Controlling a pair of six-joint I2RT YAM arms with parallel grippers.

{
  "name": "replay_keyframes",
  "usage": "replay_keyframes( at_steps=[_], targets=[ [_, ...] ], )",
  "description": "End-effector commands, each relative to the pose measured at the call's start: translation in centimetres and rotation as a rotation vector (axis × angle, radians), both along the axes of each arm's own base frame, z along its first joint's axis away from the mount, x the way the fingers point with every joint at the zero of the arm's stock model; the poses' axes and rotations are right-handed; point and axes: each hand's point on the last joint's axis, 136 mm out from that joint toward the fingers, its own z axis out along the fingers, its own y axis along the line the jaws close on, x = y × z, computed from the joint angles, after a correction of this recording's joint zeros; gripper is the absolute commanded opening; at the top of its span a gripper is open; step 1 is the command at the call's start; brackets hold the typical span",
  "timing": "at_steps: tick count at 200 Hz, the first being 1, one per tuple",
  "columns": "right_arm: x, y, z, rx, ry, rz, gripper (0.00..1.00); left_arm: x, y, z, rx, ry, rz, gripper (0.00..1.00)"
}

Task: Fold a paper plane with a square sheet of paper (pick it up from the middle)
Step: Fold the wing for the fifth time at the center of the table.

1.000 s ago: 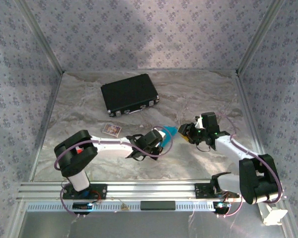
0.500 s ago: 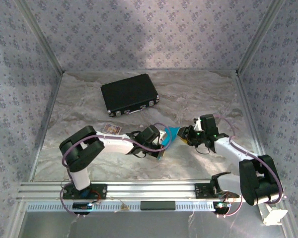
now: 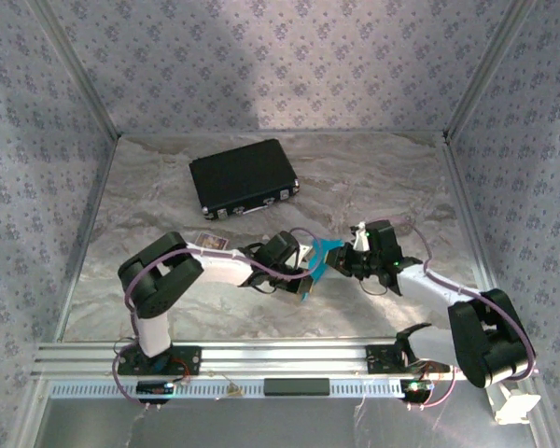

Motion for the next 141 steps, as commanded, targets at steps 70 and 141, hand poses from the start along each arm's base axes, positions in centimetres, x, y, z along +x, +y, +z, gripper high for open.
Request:
replay_keyframes(
  at_steps=[70,141],
  targets=[
    [1.4,1.5,-1.5,0.032,0.008,0.038,0.08,-0.6,0.4,-1.9,-0.029,0.143,0.007,0.0],
    [2.3,0.7,-2.5,0.031,0.032,0.011,0.08,-0.7,0.3,-2.5,-0.037,0.194,0.006,0.0]
  ],
)
